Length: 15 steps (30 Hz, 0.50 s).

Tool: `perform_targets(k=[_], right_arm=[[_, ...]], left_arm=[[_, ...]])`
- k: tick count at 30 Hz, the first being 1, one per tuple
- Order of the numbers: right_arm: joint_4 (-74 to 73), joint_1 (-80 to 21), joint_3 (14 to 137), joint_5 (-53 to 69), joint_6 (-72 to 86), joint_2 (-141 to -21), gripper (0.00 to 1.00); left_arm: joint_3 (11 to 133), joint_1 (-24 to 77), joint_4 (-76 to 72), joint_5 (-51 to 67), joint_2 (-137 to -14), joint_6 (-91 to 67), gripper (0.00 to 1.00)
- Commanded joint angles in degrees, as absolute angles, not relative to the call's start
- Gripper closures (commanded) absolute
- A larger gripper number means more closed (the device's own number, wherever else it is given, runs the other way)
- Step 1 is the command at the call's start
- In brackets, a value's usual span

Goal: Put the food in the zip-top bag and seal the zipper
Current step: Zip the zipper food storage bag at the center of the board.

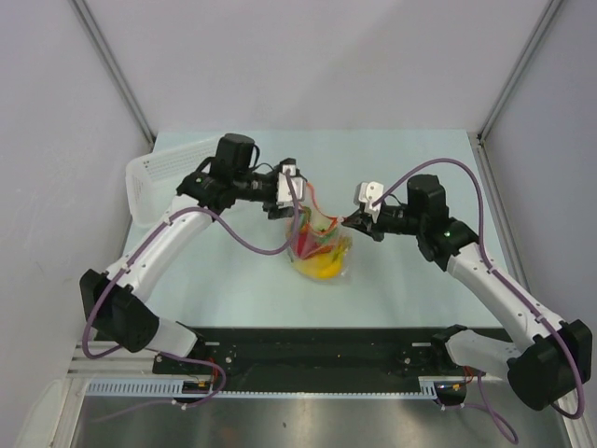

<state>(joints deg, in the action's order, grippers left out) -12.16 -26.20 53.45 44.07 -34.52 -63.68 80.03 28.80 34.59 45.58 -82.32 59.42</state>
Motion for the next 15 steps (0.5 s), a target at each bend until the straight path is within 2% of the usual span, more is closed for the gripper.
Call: perform_targets(k=[1, 11, 15], right_arm=[[-9.7, -26.1, 53.7, 40.4, -32.1, -61.5, 1.00], [-7.5, -25.6, 52.5, 38.1, -28.6, -58.9, 1.00], [-7.9, -26.4, 52.5, 37.7, -29.7, -58.1, 1.00]], left_arm=[[84.1, 29.0, 27.8, 49.9, -79.0, 40.8, 0.22], [91.0, 38.2, 34.1, 47.5, -86.2, 42.5, 0.24], [94.0, 39.9, 37.6, 48.3, -89.7, 45.6, 0.31]])
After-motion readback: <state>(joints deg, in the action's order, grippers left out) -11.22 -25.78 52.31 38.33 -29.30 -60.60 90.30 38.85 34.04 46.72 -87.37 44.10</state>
